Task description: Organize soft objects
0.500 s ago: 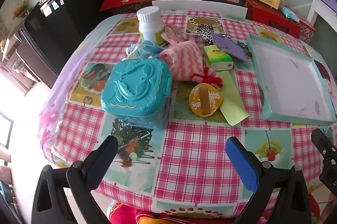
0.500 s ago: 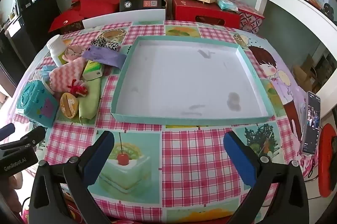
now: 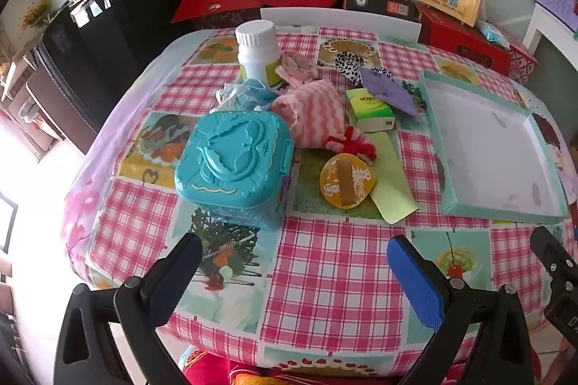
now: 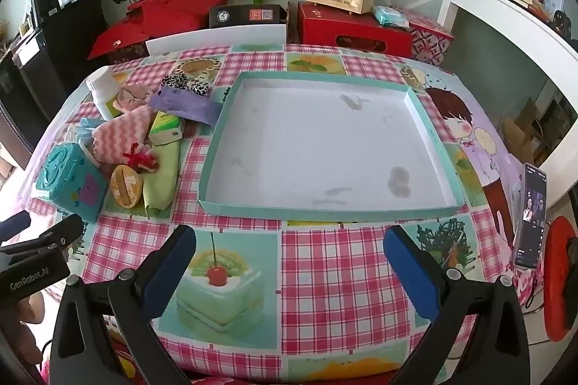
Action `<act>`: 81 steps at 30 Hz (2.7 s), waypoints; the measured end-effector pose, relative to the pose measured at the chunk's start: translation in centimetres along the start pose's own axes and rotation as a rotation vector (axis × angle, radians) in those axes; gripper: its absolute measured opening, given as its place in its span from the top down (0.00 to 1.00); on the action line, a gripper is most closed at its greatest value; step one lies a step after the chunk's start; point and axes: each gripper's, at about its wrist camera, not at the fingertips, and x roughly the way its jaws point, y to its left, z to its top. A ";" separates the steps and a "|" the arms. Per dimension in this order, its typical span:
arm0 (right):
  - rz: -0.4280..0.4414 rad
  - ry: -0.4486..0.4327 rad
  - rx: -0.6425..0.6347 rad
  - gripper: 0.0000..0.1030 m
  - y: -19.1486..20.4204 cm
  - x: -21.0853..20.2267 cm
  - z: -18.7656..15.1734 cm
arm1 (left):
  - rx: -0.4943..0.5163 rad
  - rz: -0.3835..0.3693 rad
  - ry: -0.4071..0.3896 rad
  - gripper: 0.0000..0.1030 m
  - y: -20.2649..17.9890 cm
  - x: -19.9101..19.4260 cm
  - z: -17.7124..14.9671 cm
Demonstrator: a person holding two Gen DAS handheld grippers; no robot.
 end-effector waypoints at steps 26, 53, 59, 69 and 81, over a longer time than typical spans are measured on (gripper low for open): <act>0.016 -0.041 0.004 0.00 -0.1 -1.1 -0.1 | -0.016 -0.084 -0.034 0.00 0.2 -1.0 0.2; 0.021 -0.034 0.006 0.00 -0.1 -0.4 -0.1 | -0.040 -0.065 -0.033 0.00 0.8 -0.5 0.4; 0.025 -0.029 0.003 0.00 0.1 -0.1 0.2 | -0.029 -0.059 -0.041 0.00 0.8 -0.6 1.0; 0.027 -0.032 -0.006 0.00 0.6 0.4 0.9 | -0.017 -0.090 -0.029 0.00 1.2 -0.1 2.4; 0.068 -0.049 -0.047 0.00 1.9 2.3 4.0 | -0.051 -0.094 0.012 0.00 4.3 1.7 7.7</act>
